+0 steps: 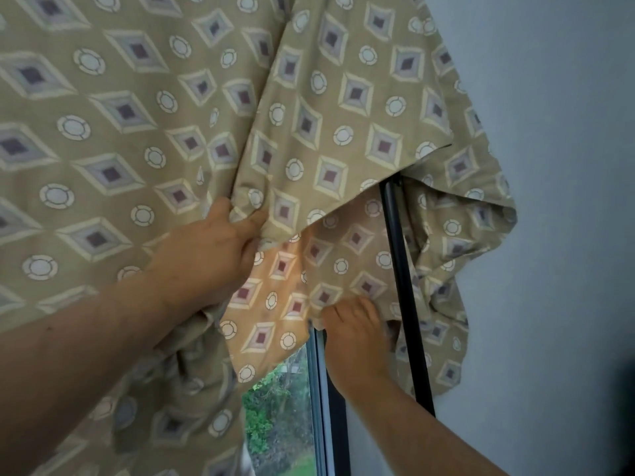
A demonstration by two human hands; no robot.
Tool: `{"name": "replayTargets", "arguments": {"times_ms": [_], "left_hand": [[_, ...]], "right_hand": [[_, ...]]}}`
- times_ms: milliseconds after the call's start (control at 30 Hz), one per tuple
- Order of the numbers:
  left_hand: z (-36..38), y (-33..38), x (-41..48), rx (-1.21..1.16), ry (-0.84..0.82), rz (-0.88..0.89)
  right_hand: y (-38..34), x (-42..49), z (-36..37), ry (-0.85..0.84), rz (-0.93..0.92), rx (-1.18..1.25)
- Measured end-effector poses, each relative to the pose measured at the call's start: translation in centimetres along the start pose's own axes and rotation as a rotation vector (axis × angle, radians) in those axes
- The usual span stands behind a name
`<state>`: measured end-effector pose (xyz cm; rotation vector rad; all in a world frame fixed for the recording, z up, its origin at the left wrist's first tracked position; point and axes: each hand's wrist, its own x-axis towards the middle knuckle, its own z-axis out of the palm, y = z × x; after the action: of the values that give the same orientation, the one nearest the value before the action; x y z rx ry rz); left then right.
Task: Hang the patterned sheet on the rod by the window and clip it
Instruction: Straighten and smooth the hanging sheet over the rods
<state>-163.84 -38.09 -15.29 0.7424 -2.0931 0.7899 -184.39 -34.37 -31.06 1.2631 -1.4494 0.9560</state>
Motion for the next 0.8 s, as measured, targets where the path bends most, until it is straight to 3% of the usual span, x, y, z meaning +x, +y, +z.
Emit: {"name": "replayTargets", "arguments": {"times_ms": [100,200,467,667,800], "left_hand": [[0.9,1.6,-0.1,-0.238,-0.086,-0.005],[2.0,2.8,-0.3,-0.39,-0.048,-0.039],[4.1,3.2,-1.3,-0.471,0.109,-0.141],[5.1,3.6,-1.5,-0.438,0.256,-0.122],[5.4,3.5,-2.0,-0.446,0.32,-0.102]], "right_hand": [[-0.5,-1.3,0.7,-0.028,0.083,0.151],[-1.4,-1.5,0.4,-0.051,0.203,0.39],[-4.1,0.9,-4.0,-0.012,0.394,0.946],[-4.0,1.7,-3.7,-0.019,0.611,0.912],[-3.9,0.1,-2.2,-0.068,0.577,0.82]]}}
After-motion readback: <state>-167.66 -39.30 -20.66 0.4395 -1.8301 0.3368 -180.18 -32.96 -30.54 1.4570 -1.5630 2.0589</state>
